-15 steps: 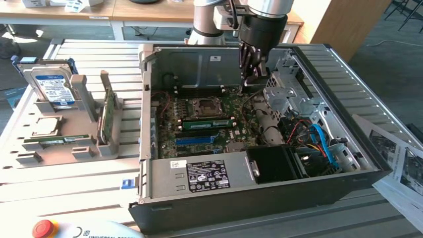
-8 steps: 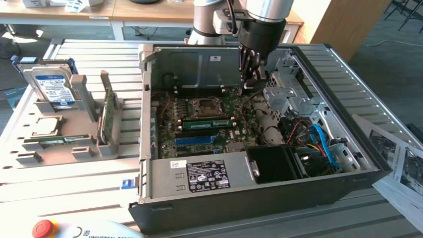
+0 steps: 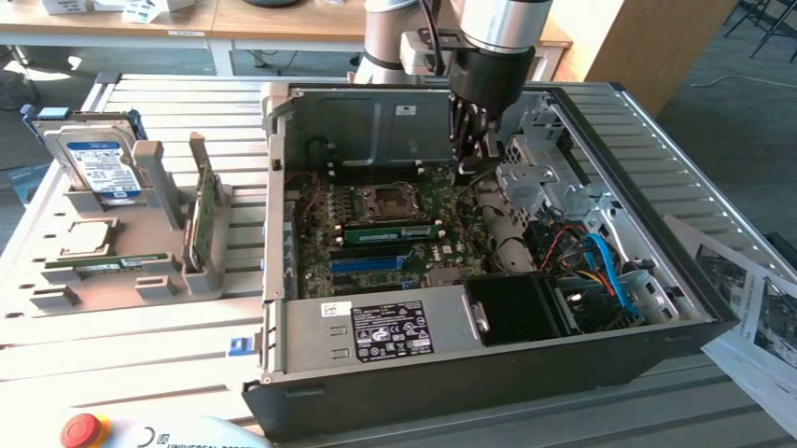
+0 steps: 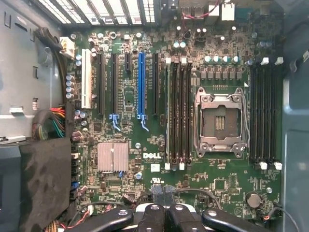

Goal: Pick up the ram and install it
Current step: 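Press down the ram until it locks into place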

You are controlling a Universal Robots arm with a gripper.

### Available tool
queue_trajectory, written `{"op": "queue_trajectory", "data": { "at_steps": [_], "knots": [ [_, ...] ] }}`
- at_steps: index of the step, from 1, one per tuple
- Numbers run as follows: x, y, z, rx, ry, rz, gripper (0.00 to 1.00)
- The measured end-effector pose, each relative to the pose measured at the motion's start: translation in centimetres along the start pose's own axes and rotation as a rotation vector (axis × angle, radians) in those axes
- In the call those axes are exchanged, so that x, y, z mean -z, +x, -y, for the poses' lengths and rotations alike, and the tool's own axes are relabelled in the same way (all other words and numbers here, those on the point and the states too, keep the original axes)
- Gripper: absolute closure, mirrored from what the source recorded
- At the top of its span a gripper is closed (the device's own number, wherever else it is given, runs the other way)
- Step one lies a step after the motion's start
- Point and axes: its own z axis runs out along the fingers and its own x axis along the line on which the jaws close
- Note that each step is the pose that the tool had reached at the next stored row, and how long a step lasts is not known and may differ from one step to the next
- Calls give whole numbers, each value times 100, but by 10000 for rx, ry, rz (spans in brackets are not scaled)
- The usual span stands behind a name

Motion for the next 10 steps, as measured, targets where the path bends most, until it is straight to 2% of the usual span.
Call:
{"op": "queue_trajectory", "data": {
  "at_steps": [10],
  "knots": [
    [-140,-6,-2,-4,89,0,89]
  ]
}}
